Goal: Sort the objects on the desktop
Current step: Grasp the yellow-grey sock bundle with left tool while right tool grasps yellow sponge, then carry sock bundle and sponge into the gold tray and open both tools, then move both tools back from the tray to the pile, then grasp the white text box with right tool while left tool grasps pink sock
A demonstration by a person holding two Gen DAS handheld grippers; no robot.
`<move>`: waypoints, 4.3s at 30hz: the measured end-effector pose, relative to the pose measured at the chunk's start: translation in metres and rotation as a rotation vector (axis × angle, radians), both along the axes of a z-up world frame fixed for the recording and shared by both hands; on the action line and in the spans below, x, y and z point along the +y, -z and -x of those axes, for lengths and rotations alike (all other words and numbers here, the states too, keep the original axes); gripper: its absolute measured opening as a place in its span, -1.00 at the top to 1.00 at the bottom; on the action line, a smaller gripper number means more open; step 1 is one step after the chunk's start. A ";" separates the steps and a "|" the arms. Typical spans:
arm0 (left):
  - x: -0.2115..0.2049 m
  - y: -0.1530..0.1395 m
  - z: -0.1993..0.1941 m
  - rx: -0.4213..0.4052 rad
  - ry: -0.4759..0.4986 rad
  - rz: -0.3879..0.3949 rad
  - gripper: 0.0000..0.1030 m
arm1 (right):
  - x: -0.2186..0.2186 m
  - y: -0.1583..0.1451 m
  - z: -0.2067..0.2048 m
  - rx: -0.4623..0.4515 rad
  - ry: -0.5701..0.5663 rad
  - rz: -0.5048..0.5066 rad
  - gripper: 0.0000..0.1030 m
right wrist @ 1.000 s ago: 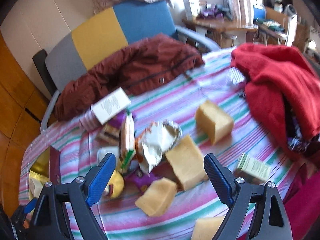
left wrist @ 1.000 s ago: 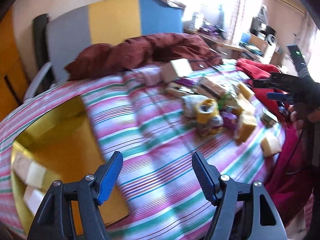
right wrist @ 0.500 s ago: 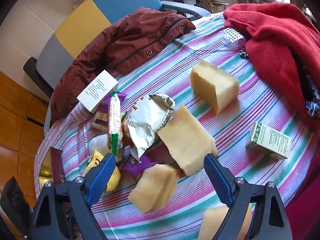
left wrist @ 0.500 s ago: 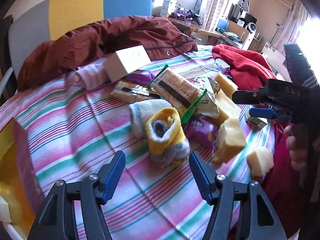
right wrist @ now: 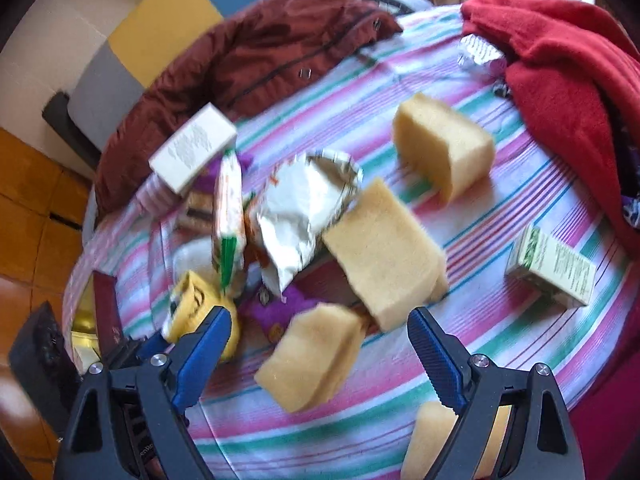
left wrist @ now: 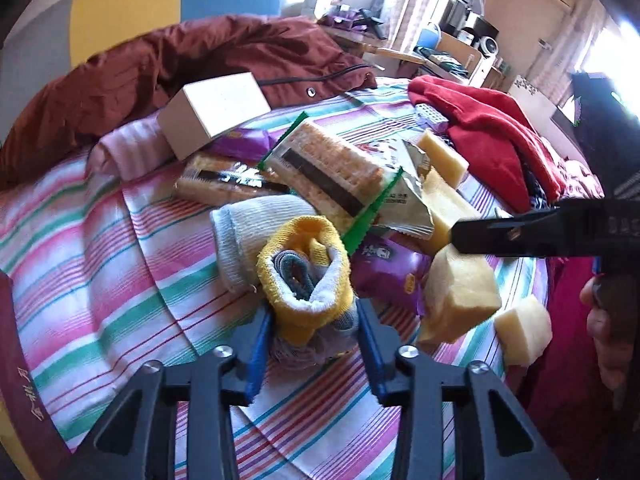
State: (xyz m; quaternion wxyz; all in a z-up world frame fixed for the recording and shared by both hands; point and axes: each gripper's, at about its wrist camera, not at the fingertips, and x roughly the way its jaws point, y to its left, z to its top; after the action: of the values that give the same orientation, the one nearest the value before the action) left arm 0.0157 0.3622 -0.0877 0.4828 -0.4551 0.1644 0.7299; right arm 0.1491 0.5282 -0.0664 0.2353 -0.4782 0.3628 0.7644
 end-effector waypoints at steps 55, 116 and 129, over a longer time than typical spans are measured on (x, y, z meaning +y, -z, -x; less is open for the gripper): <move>-0.422 -0.056 0.044 0.098 -0.922 -0.156 -0.19 | -0.307 -0.081 0.139 0.345 -0.761 -0.035 -0.64; -0.160 -0.061 0.055 0.005 -0.300 -0.077 -0.19 | 0.003 -0.052 0.142 0.308 -0.128 0.066 -0.72; -0.132 -0.062 0.087 0.019 -0.282 -0.060 -0.19 | 0.045 0.008 0.211 0.201 -0.014 0.167 -0.73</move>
State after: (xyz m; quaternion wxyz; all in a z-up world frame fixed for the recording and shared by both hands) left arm -0.0708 0.2303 -0.0259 0.3872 -0.4521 0.0817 0.7994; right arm -0.0615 0.5732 -0.0748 0.1519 -0.4196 0.4436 0.7772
